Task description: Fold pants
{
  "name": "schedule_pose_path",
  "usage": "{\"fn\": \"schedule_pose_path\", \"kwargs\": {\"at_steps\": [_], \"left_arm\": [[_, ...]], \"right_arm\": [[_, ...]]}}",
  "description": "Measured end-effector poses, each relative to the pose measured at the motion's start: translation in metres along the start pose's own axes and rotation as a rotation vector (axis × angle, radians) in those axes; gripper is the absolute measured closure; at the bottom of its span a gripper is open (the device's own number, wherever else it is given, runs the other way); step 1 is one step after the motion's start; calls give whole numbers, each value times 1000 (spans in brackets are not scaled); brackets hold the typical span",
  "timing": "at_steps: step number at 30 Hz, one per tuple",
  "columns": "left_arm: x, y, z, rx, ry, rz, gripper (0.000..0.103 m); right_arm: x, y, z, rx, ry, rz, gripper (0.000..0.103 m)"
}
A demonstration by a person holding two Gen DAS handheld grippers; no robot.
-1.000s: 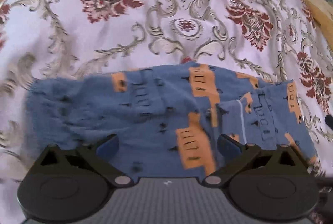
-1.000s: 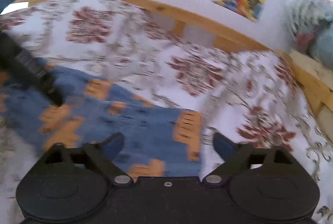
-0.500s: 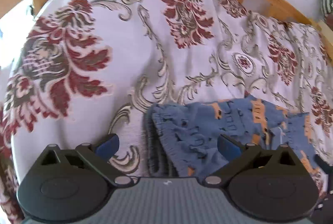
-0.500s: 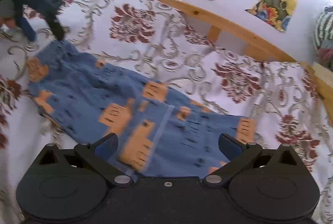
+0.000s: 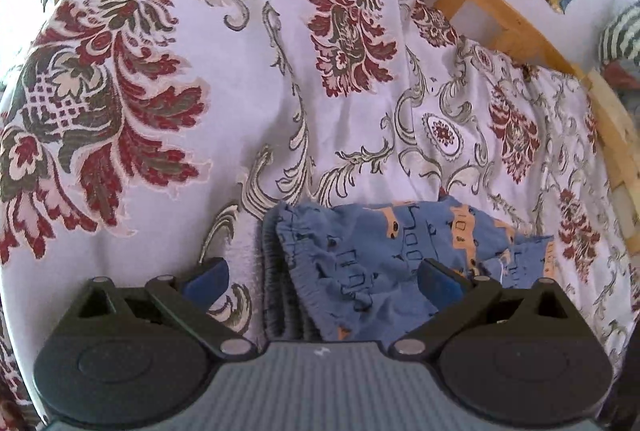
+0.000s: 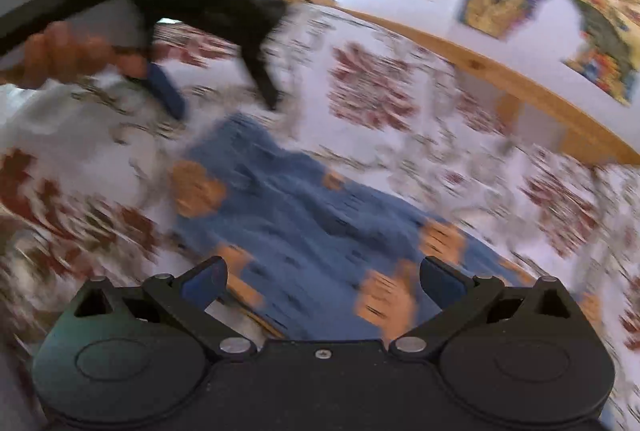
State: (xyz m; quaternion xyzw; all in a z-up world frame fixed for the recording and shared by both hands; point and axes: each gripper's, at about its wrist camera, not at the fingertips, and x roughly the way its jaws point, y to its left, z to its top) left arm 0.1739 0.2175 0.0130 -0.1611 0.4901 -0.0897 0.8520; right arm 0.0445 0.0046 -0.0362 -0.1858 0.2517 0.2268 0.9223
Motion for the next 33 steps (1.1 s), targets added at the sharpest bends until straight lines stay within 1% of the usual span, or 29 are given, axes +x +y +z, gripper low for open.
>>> {"fn": "schedule_pose_path", "kwargs": {"at_steps": [2, 3, 5, 6, 7, 8, 9, 11, 13, 14, 16, 17, 18, 20, 21, 22, 25, 26, 27, 28, 29, 31, 33], "left_arm": [[-1, 3, 1, -20, -5, -14, 0], [-1, 4, 1, -25, -7, -18, 0], [-1, 6, 1, -27, -8, -25, 0], [0, 7, 1, -30, -10, -30, 0], [0, 8, 1, -32, -12, -35, 0], [0, 9, 1, -34, -13, -42, 0], [0, 11, 1, -36, -15, -49, 0], [-1, 13, 1, -43, -18, -65, 0], [-3, 15, 0, -41, -22, -82, 0], [-5, 16, -1, -40, -26, -94, 0], [-10, 19, -4, -50, -32, -113, 0], [-14, 21, -5, -66, -34, -127, 0], [-18, 22, -6, -80, -38, -146, 0], [-23, 27, -9, -112, -32, -195, 0], [-25, 29, -12, -129, -29, -210, 0], [-26, 32, -16, -146, -24, -221, 0], [-27, 34, -23, -142, -14, -220, 0], [-26, 33, -24, -129, -10, -212, 0], [-26, 31, -24, -117, -6, -202, 0], [-25, 29, -24, -107, -2, -192, 0], [-24, 28, -25, -97, 2, -183, 0], [-22, 25, -26, -76, 10, -168, 0], [-22, 23, -27, -62, 13, -159, 0]], "right_arm": [[6, 18, 10, -46, -30, 66, 13], [10, 27, 14, -79, -42, 87, 16], [17, 45, 25, -140, -66, 112, 31], [21, 52, 30, -154, -72, 124, 35], [25, 57, 34, -164, -74, 133, 47], [30, 63, 38, -179, -71, 135, 66], [35, 68, 41, -192, -62, 125, 76], [41, 69, 45, -168, -47, 120, 86], [37, 64, 48, -108, -70, 106, 89], [33, 63, 47, -90, -89, 80, 90], [30, 59, 48, -46, -104, 36, 90], [32, 58, 48, -32, -96, 19, 90], [38, 58, 49, -34, -76, 21, 90], [52, 63, 48, -40, -32, 54, 87], [58, 65, 48, -35, -7, 85, 87], [64, 67, 48, -29, 7, 97, 86], [69, 69, 47, -37, 9, 105, 86], [68, 66, 47, -26, 10, 115, 81], [65, 60, 47, -11, 20, 135, 72], [61, 52, 47, 10, 27, 168, 44], [53, 43, 45, 35, 17, 207, 25], [35, 28, 41, 40, -3, 248, 22], [20, 15, 35, 0, -1, 207, 21]]}}
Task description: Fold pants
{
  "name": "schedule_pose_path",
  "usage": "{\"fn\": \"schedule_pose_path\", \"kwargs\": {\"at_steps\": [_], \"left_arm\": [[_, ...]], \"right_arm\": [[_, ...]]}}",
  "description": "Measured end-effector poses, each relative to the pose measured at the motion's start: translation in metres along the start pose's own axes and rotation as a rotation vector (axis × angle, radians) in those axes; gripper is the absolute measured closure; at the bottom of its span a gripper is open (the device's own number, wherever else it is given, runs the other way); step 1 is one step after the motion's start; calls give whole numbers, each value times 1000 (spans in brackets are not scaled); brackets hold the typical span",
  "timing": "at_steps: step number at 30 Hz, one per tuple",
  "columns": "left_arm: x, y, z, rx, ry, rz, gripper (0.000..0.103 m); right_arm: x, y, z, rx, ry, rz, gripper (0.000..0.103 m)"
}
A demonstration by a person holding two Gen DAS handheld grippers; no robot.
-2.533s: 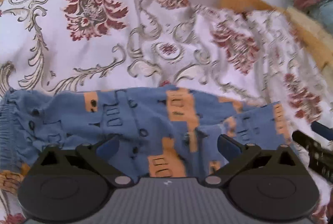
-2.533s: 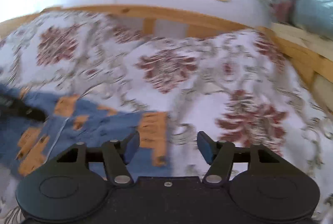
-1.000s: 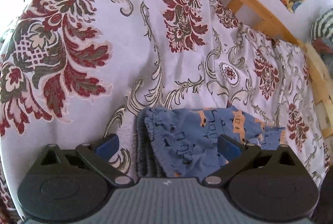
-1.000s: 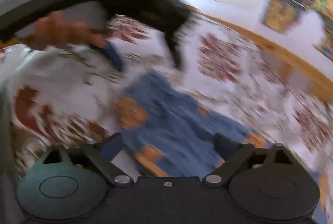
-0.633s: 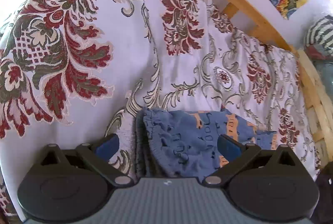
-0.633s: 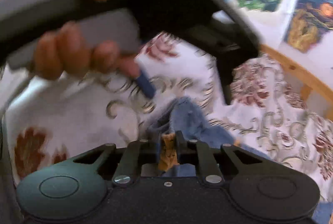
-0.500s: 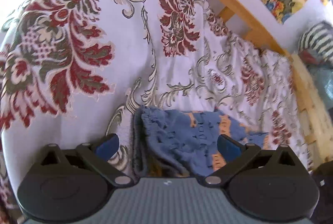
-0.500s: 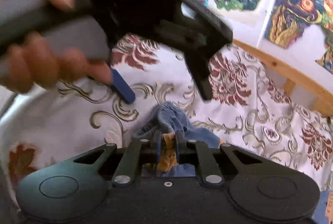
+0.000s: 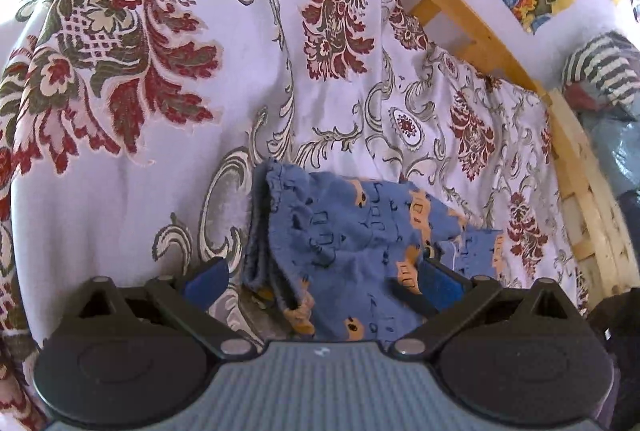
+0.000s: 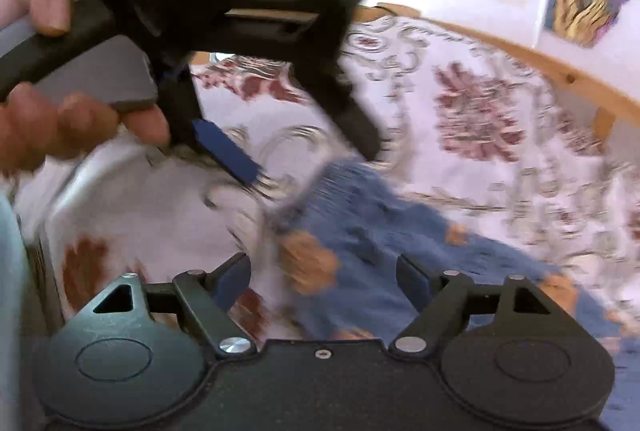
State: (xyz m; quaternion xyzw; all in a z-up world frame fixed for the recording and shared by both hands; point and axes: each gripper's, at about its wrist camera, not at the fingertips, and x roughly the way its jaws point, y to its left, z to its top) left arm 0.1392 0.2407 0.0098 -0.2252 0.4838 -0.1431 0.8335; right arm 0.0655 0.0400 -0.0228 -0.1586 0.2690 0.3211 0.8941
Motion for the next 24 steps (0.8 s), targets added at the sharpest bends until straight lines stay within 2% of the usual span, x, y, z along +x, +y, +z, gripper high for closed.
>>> {"fn": "schedule_pose_path", "kwargs": {"at_steps": [2, 5, 8, 12, 15, 17, 18, 20, 24], "left_arm": [[0, -2, -2, 17, 9, 10, 0], [7, -10, -8, 60, 44, 46, 0], [19, -27, -13, 158, 84, 139, 0], [38, -50, -24, 326, 118, 286, 0], [40, -55, -26, 349, 114, 314, 5], [37, -53, -24, 319, 95, 320, 23], [34, -49, -22, 289, 85, 318, 28], [31, -41, -18, 236, 71, 311, 52], [36, -28, -9, 164, 62, 323, 69]], "right_arm": [[-10, -15, -8, -13, 19, -59, 21], [-22, -40, -24, 35, 45, -207, 26], [-28, -62, -40, 126, 82, -339, 30], [-25, -77, -62, 207, 119, -346, 30], [-23, -78, -73, 229, 109, -321, 31], [-27, -73, -74, 218, 86, -318, 31], [-29, -70, -75, 204, 68, -315, 31], [-33, -67, -72, 178, 33, -303, 31], [-25, -60, -65, 117, 19, -281, 35]]}}
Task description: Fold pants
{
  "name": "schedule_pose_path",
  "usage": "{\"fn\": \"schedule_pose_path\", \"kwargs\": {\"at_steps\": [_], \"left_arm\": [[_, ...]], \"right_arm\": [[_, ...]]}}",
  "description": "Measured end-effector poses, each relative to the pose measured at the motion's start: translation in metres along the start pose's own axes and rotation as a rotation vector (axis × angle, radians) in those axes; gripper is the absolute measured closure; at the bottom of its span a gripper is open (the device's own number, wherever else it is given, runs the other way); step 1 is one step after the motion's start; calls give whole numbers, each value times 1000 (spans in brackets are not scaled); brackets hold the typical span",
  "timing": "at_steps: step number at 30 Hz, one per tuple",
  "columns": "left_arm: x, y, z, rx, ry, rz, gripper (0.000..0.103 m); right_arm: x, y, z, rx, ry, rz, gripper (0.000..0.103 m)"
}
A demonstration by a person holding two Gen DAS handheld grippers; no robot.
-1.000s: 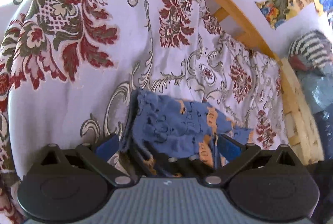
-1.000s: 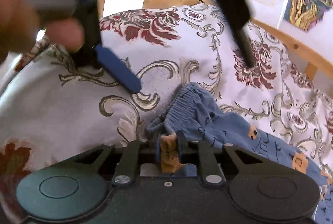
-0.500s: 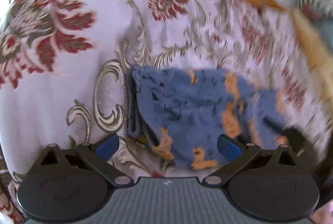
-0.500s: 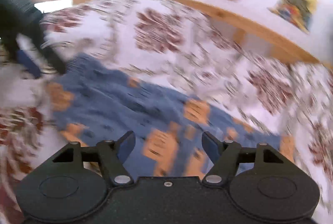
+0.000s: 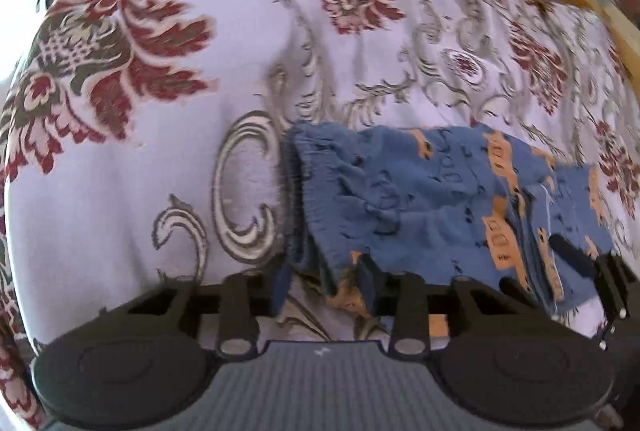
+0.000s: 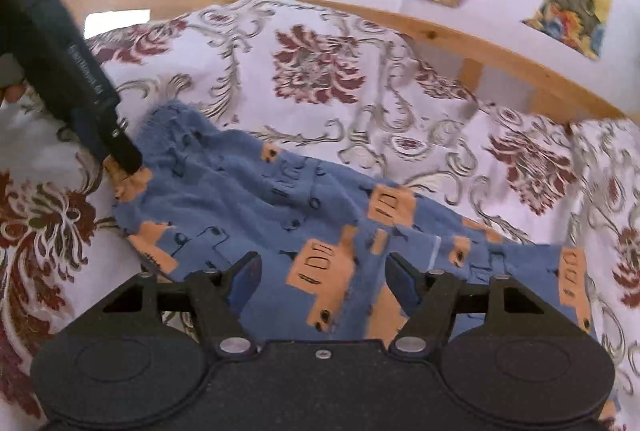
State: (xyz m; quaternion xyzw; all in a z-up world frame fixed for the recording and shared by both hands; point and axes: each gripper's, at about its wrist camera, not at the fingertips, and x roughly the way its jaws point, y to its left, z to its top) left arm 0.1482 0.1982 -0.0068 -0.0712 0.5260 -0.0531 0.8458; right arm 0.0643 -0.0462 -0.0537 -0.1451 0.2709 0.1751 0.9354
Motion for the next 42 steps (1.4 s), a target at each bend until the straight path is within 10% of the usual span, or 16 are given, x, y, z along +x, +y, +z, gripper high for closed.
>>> {"fn": "schedule_pose_path", "kwargs": {"at_steps": [12, 34, 42], "left_arm": [[16, 3, 11, -17, 8, 1, 66], [-31, -40, 17, 35, -123, -76, 100], [-13, -49, 17, 84, -41, 165, 89]], "right_arm": [[6, 9, -3, -69, 44, -33, 51], [1, -7, -8, 46, 33, 2, 52], [-18, -31, -9, 152, 11, 28, 46]]}}
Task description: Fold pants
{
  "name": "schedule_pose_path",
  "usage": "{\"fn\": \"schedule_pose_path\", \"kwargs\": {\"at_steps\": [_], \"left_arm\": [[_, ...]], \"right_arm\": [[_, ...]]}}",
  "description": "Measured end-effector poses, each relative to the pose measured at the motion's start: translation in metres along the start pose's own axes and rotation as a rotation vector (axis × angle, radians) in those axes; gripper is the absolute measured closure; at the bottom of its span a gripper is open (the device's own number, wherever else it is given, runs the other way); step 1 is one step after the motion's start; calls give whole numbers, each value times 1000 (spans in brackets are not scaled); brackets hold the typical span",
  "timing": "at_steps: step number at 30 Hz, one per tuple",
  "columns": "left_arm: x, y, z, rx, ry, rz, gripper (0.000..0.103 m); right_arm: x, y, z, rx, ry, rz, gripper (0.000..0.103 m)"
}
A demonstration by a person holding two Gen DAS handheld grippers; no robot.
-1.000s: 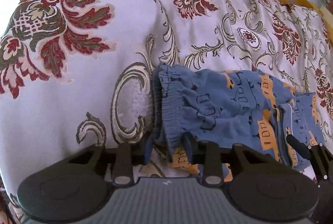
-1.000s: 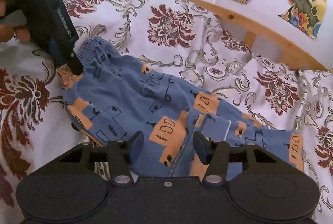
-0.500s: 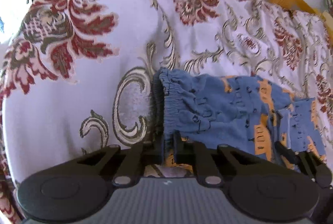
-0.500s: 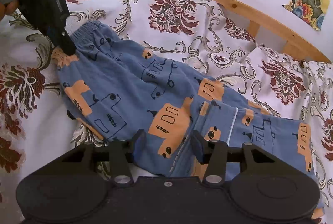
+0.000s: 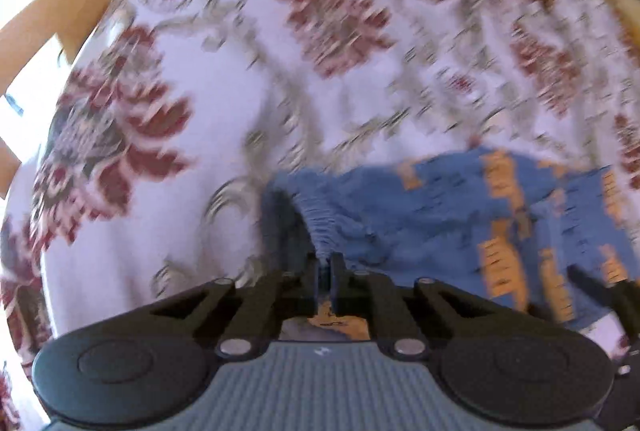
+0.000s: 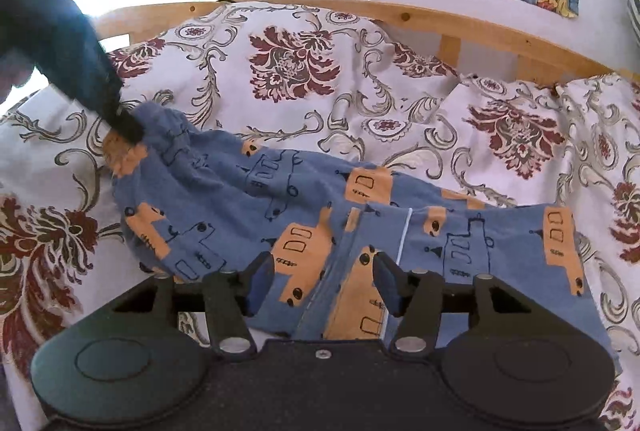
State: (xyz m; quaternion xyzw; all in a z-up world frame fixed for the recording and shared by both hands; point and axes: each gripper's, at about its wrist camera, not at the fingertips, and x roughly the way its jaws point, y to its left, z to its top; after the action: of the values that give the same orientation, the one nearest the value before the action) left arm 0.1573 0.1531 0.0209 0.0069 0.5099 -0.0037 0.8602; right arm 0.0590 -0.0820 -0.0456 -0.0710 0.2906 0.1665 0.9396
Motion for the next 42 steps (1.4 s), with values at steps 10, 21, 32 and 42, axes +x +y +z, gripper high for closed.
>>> {"fn": "schedule_pose_path", "kwargs": {"at_steps": [10, 21, 32, 42], "left_arm": [[40, 51, -1, -246, 88, -218, 51], [36, 42, -4, -208, 75, -145, 87], [-35, -80, -15, 231, -218, -9, 97], [-43, -162, -31, 308, -274, -44, 97]], "right_arm": [[15, 9, -6, -8, 47, 32, 41], [22, 12, -11, -15, 52, 33, 33], [4, -2, 0, 14, 39, 26, 37], [-25, -78, 27, 58, 68, 11, 37]]}}
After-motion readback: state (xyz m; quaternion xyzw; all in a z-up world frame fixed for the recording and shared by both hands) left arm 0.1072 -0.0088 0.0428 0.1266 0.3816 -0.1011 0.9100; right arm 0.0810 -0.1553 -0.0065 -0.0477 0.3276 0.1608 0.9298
